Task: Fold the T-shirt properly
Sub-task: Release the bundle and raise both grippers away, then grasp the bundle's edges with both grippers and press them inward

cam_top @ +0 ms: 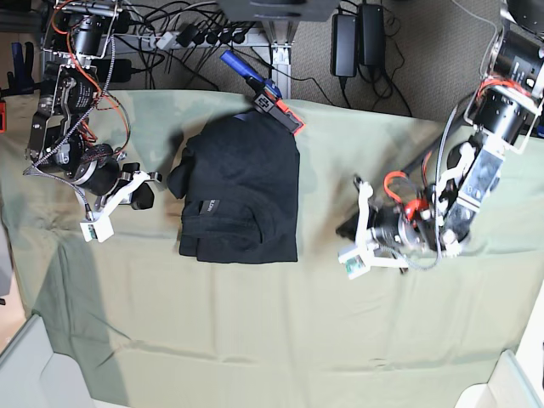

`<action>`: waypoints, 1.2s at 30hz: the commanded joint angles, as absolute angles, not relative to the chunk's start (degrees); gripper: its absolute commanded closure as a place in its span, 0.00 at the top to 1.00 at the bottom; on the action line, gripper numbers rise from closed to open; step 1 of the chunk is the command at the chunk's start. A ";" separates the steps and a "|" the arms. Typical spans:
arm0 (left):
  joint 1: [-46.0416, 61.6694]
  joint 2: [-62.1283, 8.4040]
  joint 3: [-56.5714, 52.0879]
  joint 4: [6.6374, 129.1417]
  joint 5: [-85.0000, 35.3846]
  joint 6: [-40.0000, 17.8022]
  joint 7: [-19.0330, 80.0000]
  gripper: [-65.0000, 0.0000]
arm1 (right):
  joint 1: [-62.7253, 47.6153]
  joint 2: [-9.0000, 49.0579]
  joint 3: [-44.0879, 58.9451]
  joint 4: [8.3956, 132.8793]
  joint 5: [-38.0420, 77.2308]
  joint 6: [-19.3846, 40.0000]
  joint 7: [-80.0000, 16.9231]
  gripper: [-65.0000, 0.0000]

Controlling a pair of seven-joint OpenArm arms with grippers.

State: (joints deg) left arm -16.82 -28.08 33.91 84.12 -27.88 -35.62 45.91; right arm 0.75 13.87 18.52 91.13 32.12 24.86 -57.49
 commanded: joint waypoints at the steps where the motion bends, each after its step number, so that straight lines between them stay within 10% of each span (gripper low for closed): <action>1: -17.52 -28.67 33.41 86.11 -28.47 -36.27 45.45 0.00 | 1.50 15.44 19.18 92.09 33.04 29.34 -57.17 0.00; 14: -4.27 -33.95 33.41 105.34 -29.82 -36.27 49.98 0.00 | -1.37 22.22 19.14 92.03 39.05 29.39 -60.84 0.00; 36: -1.83 -27.94 33.41 103.11 -28.56 -37.10 46.44 0.00 | -8.12 17.89 16.99 92.03 57.45 32.40 -67.35 0.00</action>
State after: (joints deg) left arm -0.93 -27.55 33.78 102.50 -27.83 -36.42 47.48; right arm -8.60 17.37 16.84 91.13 55.94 26.44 -67.85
